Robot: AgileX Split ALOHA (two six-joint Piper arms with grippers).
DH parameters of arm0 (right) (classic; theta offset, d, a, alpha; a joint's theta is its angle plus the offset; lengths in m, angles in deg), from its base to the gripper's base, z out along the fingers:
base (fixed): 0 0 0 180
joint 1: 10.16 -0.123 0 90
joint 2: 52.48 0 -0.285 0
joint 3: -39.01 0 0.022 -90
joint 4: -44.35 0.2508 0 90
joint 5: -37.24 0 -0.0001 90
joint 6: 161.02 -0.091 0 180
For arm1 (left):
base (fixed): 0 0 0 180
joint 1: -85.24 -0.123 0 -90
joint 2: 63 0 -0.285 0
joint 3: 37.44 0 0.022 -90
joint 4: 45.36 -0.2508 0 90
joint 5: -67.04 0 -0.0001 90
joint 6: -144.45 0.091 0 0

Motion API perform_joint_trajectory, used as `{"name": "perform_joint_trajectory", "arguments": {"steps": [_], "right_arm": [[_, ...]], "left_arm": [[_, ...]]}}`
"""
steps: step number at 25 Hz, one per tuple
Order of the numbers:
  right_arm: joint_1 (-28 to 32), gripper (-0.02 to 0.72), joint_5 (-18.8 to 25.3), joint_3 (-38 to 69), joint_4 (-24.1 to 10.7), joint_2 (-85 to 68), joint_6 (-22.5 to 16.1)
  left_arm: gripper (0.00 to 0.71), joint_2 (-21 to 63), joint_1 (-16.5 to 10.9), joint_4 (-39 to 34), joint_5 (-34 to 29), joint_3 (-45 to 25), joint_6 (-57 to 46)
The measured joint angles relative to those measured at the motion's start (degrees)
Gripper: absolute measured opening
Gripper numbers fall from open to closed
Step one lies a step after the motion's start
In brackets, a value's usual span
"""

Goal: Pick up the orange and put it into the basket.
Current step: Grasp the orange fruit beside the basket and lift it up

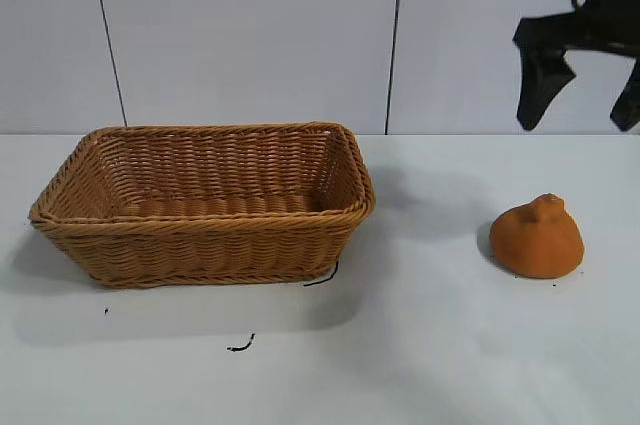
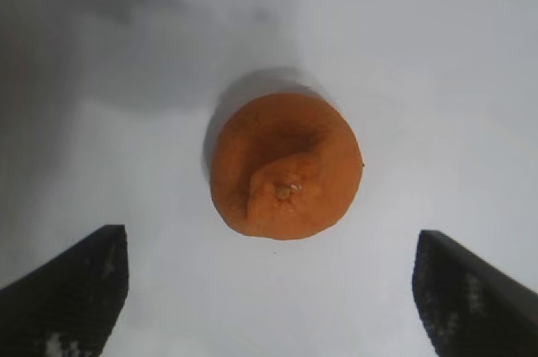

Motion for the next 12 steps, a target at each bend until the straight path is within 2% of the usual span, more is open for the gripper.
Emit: {"name": "perform_joint_trajectory", "arguments": {"steps": [6, 8, 10, 12], "right_arm": [[0.0, 0.655, -2.3, 0.0, -0.1, 4.3, -1.2], [0.0, 0.633, -2.8, 0.0, -0.2, 5.0, -1.7], [0.0, 0.553, -2.9, 0.0, -0.2, 5.2, -1.8], [0.0, 0.385, -2.8, 0.0, -0.3, 5.2, -1.8]], "left_arm": [[0.639, 0.0, 0.0, 0.0, 0.0, 0.0, 0.0], [0.639, 0.0, 0.0, 0.0, 0.0, 0.0, 0.0], [0.639, 0.0, 0.0, -0.1, 0.0, 0.0, 0.0], [0.639, 0.0, 0.0, -0.1, 0.1, 0.0, 0.0]]}}
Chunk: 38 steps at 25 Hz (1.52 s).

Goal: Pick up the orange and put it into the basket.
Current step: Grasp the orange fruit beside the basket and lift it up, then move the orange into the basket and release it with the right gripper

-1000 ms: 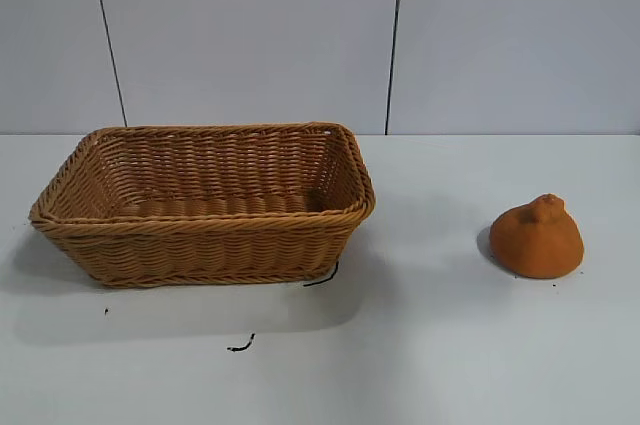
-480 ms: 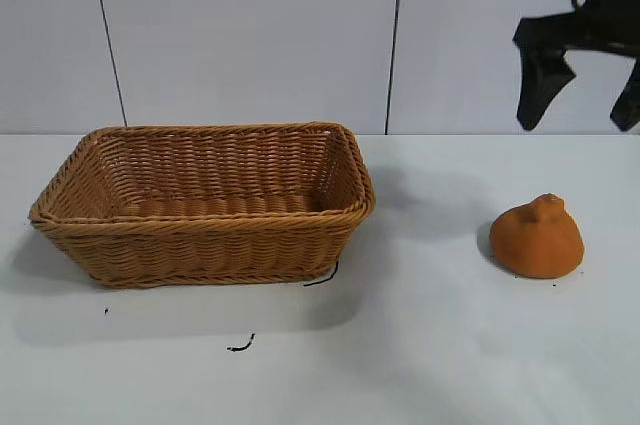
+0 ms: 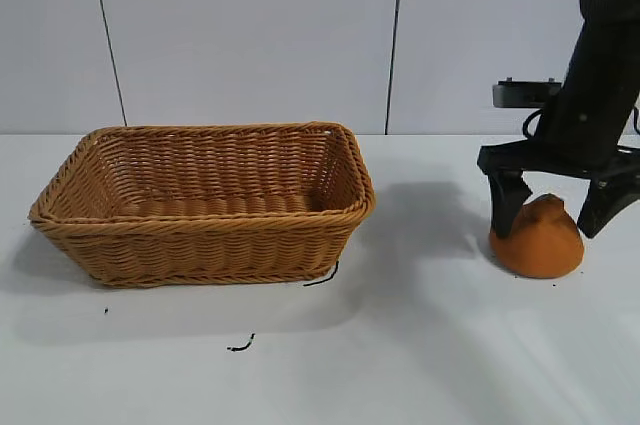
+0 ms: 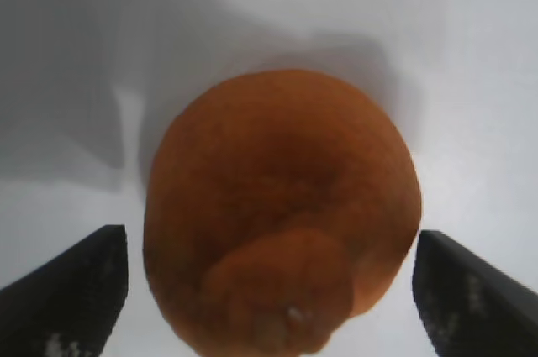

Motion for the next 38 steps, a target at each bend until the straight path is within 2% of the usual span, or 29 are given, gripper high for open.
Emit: {"name": "perform_joint_trajectory", "arguments": {"steps": [3, 4, 11, 21, 31, 34, 38], "right_arm": [[0.0, 0.123, 0.8, -0.1, -0.3, -0.8, 0.0], [0.0, 0.08, 1.2, -0.1, -0.3, -1.5, 0.0], [0.0, 0.082, 5.0, -4.5, -0.6, -7.8, 0.0], [0.0, 0.082, 15.7, -20.9, -0.6, -12.0, -0.2], [-0.6, 0.082, 19.6, -25.4, -0.3, -12.0, -0.4], [-3.2, 0.082, 19.9, -25.5, -0.4, -12.0, -0.4], [-10.0, 0.082, 19.0, -25.5, -0.2, -12.0, -1.0]], "left_arm": [[0.639, 0.0, 0.0, 0.0, 0.0, 0.0, 0.0], [0.639, 0.0, 0.0, 0.0, -0.1, 0.0, 0.0], [0.639, 0.0, 0.0, 0.0, -0.1, 0.0, 0.0], [0.639, 0.0, 0.0, 0.0, -0.1, 0.0, 0.0], [0.639, 0.0, 0.0, 0.0, -0.1, 0.0, 0.0], [0.639, 0.0, 0.0, 0.0, -0.1, 0.0, 0.0], [0.639, 0.0, 0.0, 0.0, -0.1, 0.0, 0.0]]}}
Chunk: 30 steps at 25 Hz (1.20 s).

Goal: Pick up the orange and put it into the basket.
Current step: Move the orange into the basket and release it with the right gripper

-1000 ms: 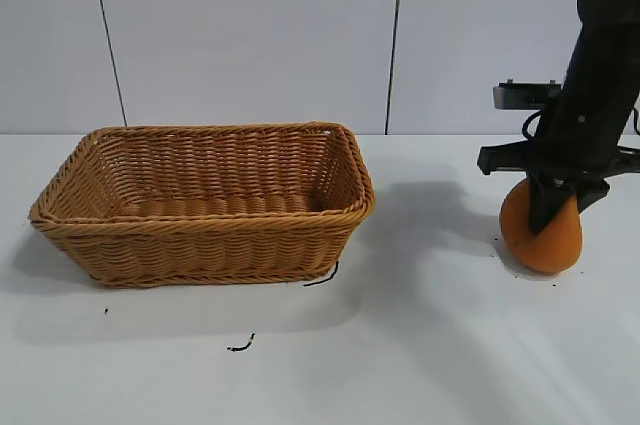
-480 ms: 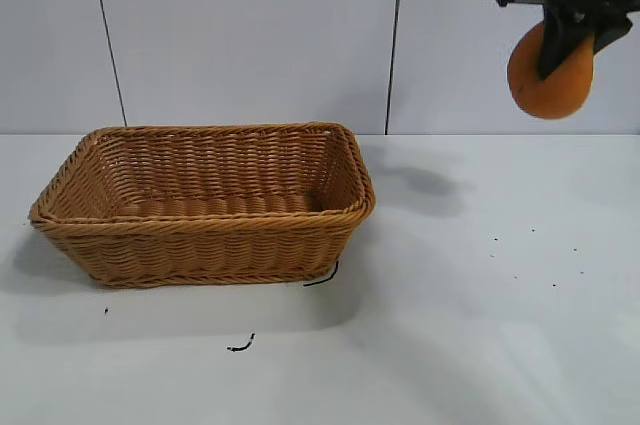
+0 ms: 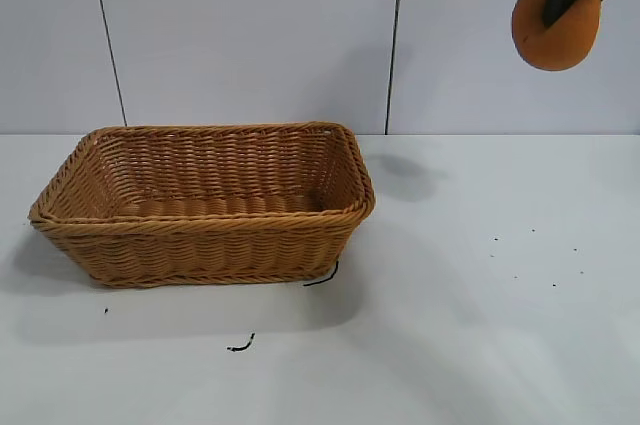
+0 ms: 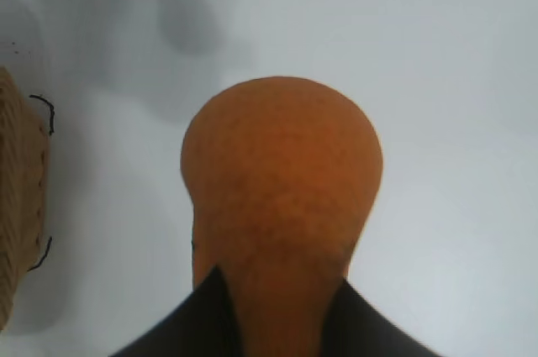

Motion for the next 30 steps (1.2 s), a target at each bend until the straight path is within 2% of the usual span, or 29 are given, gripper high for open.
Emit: {"name": "perform_joint_trajectory", "arguments": {"steps": [7, 9, 10, 16, 21, 22, 24, 27, 30], "right_arm": [[-13.4, 0.082, -7.3, -0.1, 0.1, 2.3, -2.5], [-15.0, 0.082, -8.4, -0.1, 0.1, 3.2, -2.9], [-17.3, 0.082, -10.8, -0.1, 0.1, 5.8, -3.7], [-19.8, 0.082, -15.8, -0.1, 0.2, 15.4, -4.6], [-19.9, 0.097, -16.1, -0.1, 0.3, 19.6, -4.6], [-19.9, 0.134, -16.1, -0.1, 0.3, 19.7, -4.6], [-19.9, 0.262, -16.5, -0.2, 0.3, 19.6, -4.6], [-19.9, 0.526, -15.7, -1.9, 0.0, 19.6, -4.6], [-19.9, 0.617, -13.0, -5.7, -0.4, 19.5, -4.6]], "left_arm": [[0.639, 0.0, 0.0, 0.0, 0.0, 0.0, 0.0], [0.639, 0.0, 0.0, 0.0, 0.0, 0.0, 0.0], [0.639, 0.0, 0.0, 0.0, 0.0, 0.0, 0.0], [0.639, 0.0, 0.0, 0.0, 0.0, 0.0, 0.0], [0.639, 0.0, 0.0, 0.0, 0.0, 0.0, 0.0], [0.639, 0.0, 0.0, 0.0, 0.0, 0.0, 0.0], [0.639, 0.0, 0.0, 0.0, 0.0, 0.0, 0.0], [0.639, 0.0, 0.0, 0.0, -0.1, 0.0, 0.0], [0.639, 0.0, 0.0, 0.1, 0.0, 0.0, 0.0]]}}
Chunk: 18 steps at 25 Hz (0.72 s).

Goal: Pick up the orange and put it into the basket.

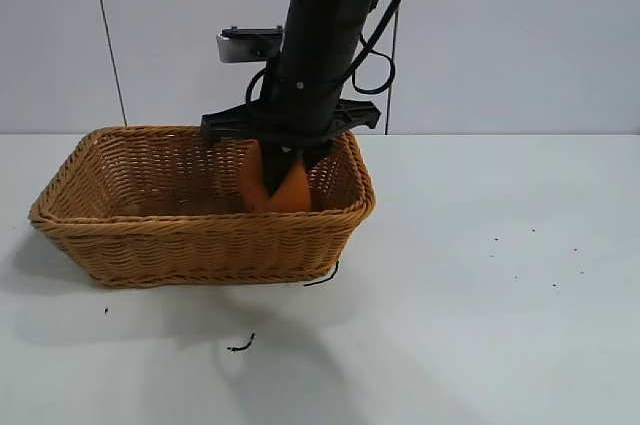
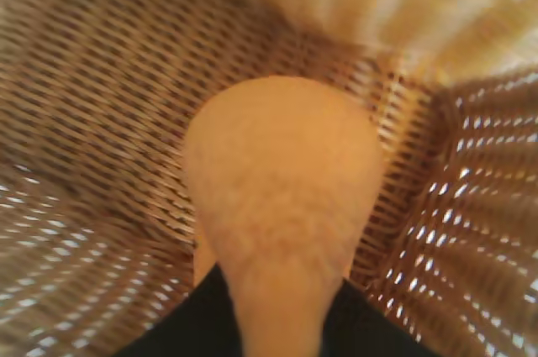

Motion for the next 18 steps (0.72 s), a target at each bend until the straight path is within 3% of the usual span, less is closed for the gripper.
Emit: {"name": "perform_joint_trajectory", "arguments": {"steps": [5, 11, 18], "right_arm": [[0.0, 0.636, 5.9, -9.7, -2.5, -0.1, 0.0], [0.4, 0.636, 13.3, -18.6, -11.9, -0.2, 0.0], [8.9, 0.635, 15.6, -20.4, -11.4, -0.2, 0.0]], "left_arm": [[0.639, 0.0, 0.0, -0.1, 0.0, 0.0, 0.0], [0.639, 0.0, 0.0, -0.1, 0.0, 0.0, 0.0], [0.639, 0.0, 0.0, -0.1, 0.0, 0.0, 0.0]]}}
